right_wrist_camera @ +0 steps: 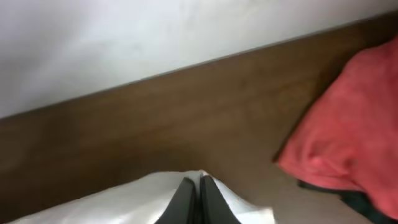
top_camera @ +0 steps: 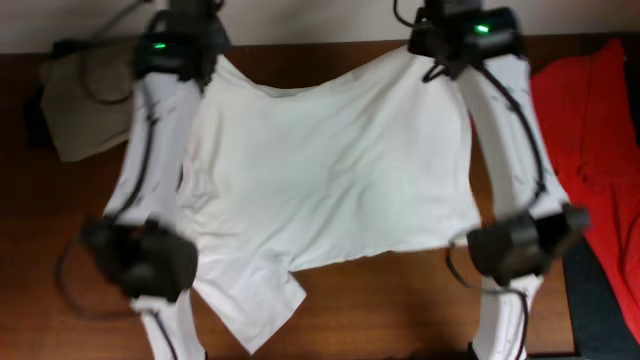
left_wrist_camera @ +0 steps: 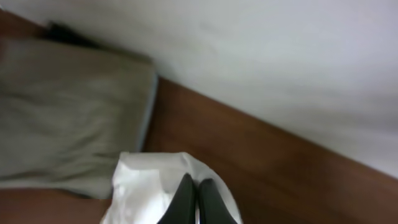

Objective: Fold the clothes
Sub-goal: 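Lift the T-shirt with both grippers, shake and lay it flat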

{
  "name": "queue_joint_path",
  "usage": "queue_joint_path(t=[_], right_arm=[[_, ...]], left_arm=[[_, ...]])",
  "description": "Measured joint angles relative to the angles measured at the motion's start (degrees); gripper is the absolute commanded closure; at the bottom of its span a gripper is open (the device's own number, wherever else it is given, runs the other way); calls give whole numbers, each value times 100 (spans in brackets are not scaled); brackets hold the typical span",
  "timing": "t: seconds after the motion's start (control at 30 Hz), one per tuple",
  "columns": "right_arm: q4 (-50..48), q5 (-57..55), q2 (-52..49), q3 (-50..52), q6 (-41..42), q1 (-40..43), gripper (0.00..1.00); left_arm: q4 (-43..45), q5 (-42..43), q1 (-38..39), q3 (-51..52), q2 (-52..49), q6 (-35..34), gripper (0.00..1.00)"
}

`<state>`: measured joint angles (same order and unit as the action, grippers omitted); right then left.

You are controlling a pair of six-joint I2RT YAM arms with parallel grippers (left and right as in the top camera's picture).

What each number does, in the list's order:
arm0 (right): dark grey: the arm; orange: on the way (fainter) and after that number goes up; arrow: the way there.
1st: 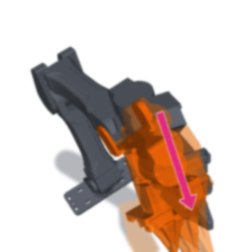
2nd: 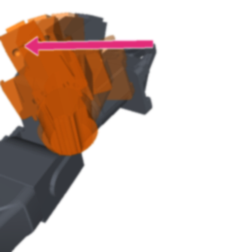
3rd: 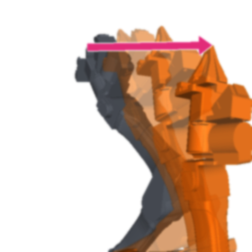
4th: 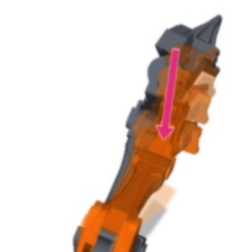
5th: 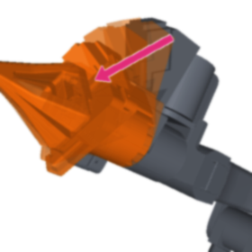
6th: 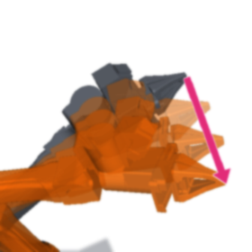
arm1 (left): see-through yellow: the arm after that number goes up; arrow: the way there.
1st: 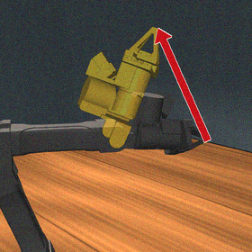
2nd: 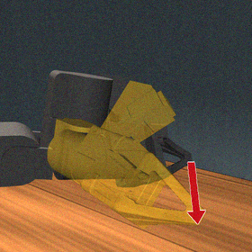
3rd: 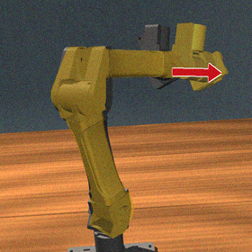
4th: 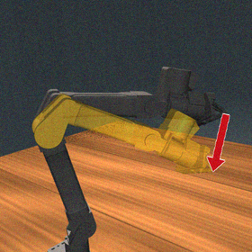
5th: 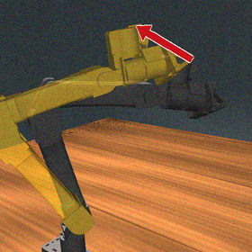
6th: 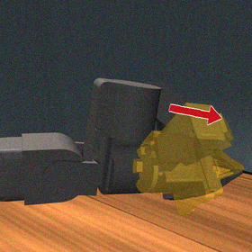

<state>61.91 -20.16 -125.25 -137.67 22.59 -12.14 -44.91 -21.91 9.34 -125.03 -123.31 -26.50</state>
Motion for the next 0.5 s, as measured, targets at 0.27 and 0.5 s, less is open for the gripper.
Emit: queue_joint_path(t=[0.27, 0.5], right_arm=[[-81, 76, -994, 0, -61, 343, 1], [466, 273, -756, 0, -74, 817, 1]], left_arm=[[855, 0, 0, 31, -1703, 417, 1], [74, 2, 0, -280, -1504, 796, 1]])
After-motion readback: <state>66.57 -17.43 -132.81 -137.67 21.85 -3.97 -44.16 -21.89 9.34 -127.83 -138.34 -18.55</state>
